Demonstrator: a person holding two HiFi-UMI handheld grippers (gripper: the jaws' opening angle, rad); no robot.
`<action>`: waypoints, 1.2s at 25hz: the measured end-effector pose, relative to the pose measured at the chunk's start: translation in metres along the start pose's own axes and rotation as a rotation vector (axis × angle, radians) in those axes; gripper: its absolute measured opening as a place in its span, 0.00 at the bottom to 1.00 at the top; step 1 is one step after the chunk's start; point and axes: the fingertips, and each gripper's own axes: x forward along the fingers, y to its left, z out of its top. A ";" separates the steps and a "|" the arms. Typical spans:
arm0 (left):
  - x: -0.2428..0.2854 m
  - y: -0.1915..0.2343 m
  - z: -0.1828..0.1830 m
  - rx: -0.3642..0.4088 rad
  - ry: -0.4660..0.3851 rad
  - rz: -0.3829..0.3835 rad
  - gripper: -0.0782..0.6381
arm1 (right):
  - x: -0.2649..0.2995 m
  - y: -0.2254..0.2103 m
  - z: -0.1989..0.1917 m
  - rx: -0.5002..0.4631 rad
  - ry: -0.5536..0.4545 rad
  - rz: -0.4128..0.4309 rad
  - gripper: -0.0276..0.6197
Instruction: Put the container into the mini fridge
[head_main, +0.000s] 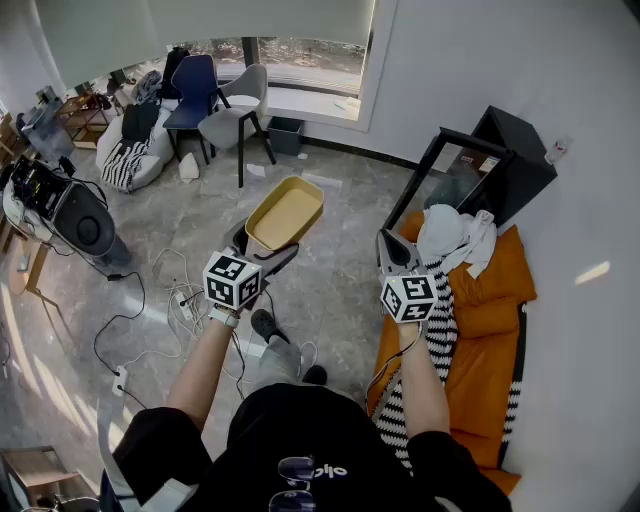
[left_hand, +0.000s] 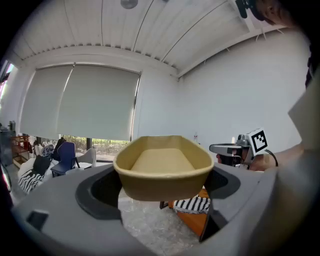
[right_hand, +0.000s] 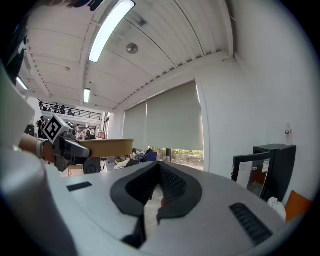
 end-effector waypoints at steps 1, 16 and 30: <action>-0.001 0.000 0.001 0.000 0.000 -0.002 0.81 | -0.001 0.000 0.001 0.001 0.000 -0.002 0.04; 0.020 0.037 -0.001 -0.009 0.004 -0.011 0.81 | 0.043 0.000 0.001 0.006 0.003 0.007 0.04; 0.132 0.171 0.046 0.004 -0.028 -0.067 0.81 | 0.211 -0.044 0.038 -0.020 -0.005 -0.026 0.04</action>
